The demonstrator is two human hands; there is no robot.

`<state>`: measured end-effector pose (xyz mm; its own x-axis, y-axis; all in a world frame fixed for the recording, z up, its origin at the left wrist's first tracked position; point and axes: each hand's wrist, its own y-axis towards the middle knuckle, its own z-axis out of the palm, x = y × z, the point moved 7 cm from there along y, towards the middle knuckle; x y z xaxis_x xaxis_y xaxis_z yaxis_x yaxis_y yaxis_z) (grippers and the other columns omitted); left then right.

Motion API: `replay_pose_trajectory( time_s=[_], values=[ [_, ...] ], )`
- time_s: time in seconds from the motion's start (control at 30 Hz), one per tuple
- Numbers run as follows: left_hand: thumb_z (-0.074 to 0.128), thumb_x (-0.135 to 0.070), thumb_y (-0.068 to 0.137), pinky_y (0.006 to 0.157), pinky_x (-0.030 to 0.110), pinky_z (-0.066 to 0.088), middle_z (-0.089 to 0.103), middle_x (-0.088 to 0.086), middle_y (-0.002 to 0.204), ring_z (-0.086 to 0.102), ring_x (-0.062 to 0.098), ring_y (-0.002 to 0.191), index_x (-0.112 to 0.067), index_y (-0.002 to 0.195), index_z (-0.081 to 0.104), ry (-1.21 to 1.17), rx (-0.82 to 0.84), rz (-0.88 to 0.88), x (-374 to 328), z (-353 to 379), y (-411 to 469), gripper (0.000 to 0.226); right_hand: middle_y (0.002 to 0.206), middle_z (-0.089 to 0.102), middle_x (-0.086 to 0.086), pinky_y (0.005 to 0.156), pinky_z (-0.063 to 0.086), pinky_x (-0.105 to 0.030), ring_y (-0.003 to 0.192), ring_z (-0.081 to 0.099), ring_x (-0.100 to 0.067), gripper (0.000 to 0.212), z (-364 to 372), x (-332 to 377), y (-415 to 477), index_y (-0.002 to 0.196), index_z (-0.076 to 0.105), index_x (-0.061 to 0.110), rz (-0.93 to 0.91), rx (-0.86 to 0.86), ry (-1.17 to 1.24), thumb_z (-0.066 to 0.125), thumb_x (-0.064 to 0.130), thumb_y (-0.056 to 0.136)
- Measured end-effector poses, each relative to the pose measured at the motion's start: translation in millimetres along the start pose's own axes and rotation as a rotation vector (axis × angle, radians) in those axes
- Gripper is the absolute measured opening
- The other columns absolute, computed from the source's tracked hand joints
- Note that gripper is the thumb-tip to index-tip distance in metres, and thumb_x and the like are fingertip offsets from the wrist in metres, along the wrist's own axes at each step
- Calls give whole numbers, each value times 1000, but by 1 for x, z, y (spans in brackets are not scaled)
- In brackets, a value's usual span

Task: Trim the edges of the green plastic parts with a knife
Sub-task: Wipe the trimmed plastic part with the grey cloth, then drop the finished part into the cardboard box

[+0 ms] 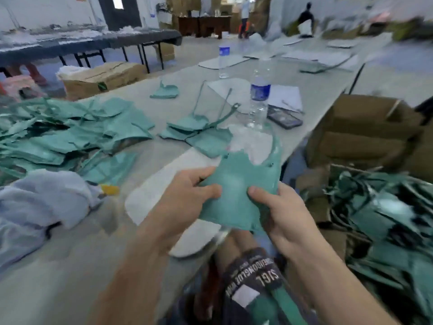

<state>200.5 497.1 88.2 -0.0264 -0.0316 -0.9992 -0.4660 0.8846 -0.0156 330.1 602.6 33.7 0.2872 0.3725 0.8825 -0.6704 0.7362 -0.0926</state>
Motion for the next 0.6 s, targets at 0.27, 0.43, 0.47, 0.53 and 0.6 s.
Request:
replay_pose_trajectory(
  time_s=[0.27, 0.43, 0.47, 0.53, 0.6],
  values=[
    [51, 3, 95, 58, 26, 56, 78, 11, 97, 76, 23, 82, -14, 98, 80, -108, 385, -422, 114, 255, 10, 34, 105, 79, -8, 75, 60, -39, 92, 77, -27, 22, -253, -13, -124, 114, 73, 12, 63, -774, 77, 55, 12, 103],
    [62, 6, 87, 49, 22, 50, 78, 5, 81, 73, 17, 64, -12, 96, 79, -24, 336, -670, 206, 356, -22, 27, 80, 78, -7, 51, 53, -30, 67, 74, -24, 10, -345, -49, -216, 98, 69, 6, 147, -1131, 121, 58, 6, 100],
    [64, 6, 84, 53, 24, 52, 78, 4, 80, 74, 19, 67, -14, 96, 80, 10, 325, -696, 219, 370, -27, 28, 76, 76, -8, 49, 50, -29, 64, 72, -24, 8, -358, -54, -230, 96, 67, 5, 170, -1177, 116, 60, 7, 100],
    [64, 3, 82, 62, 27, 54, 79, 2, 83, 75, 23, 78, -17, 98, 81, 91, 349, -720, 239, 394, -35, 31, 84, 75, -16, 58, 50, -33, 72, 70, -30, 10, -379, -61, -253, 100, 66, -1, 215, -1250, 112, 63, 8, 97],
    [62, 0, 82, 66, 27, 54, 79, 0, 89, 74, 22, 84, -19, 107, 80, 176, 424, -711, 248, 417, -41, 36, 97, 75, -24, 69, 51, -40, 85, 71, -36, 15, -398, -61, -267, 104, 66, -4, 241, -1297, 127, 65, 8, 96]
  ],
)
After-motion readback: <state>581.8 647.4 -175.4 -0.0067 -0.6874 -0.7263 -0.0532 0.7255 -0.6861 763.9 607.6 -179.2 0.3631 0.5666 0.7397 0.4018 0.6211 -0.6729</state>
